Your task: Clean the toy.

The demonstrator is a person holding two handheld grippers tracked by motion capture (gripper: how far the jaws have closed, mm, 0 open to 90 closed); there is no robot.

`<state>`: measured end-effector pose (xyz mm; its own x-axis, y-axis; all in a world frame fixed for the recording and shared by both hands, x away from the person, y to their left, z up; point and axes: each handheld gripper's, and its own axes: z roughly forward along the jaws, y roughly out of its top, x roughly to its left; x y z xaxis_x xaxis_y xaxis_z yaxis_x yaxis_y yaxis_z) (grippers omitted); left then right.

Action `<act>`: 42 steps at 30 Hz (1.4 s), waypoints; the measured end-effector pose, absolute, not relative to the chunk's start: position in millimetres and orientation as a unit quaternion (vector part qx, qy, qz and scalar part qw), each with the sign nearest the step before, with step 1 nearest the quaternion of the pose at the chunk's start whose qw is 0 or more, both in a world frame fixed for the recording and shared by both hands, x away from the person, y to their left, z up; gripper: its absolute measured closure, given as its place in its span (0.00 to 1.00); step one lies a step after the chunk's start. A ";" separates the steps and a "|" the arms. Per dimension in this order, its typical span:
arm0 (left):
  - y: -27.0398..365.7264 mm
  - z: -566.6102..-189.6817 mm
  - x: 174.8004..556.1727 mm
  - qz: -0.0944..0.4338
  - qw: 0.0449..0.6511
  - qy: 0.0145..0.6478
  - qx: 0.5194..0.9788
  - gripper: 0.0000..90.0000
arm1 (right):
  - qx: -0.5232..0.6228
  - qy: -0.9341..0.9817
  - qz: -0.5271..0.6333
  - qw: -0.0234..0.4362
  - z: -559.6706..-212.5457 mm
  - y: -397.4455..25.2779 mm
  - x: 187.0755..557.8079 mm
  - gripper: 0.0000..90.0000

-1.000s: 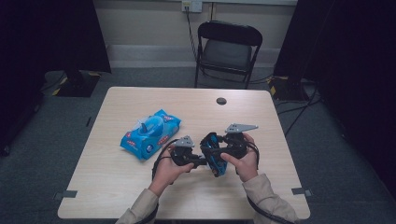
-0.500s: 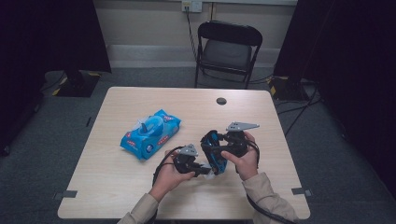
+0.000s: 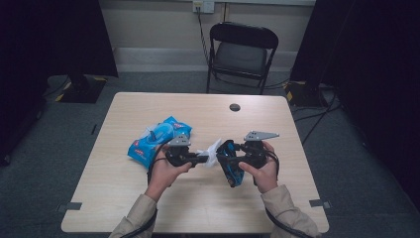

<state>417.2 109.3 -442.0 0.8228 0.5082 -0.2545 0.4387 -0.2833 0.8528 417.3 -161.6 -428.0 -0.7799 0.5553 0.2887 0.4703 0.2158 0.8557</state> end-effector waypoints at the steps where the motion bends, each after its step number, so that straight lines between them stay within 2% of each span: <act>1: 109.0 -440.1 418.6 0.035 0.523 0.295 0.799 0.95 | 0.328 0.779 0.533 0.039 -428.1 -161.5 416.5 0.28; 8: 94.0 -437.8 419.7 0.023 0.532 0.277 0.800 0.95 | 0.325 0.782 0.531 0.037 -429.7 -157.1 415.0 0.28; 18: 64.4 -456.6 411.6 -0.019 0.519 0.253 0.816 0.95 | 0.338 0.776 0.531 0.047 -431.4 -163.9 418.4 0.28; 26: 48.7 -465.4 406.9 -0.032 0.509 0.239 0.826 0.94 | 0.349 0.767 0.535 0.054 -428.2 -170.5 418.8 0.28; 36: 40.0 -476.0 397.7 -0.048 0.490 0.221 0.842 0.94 | 0.360 0.758 0.539 0.069 -419.1 -171.0 422.4 0.28; 42: 53.4 -478.6 394.0 -0.032 0.469 0.220 0.855 0.94 | 0.376 0.756 0.529 0.084 -415.8 -184.1 428.4 0.28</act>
<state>394.0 53.4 -478.6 0.9009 0.3462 -0.2620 0.4071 -0.4638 0.7869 428.4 -184.1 -415.8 -0.7035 0.6570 0.2709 0.4791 0.1569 0.8636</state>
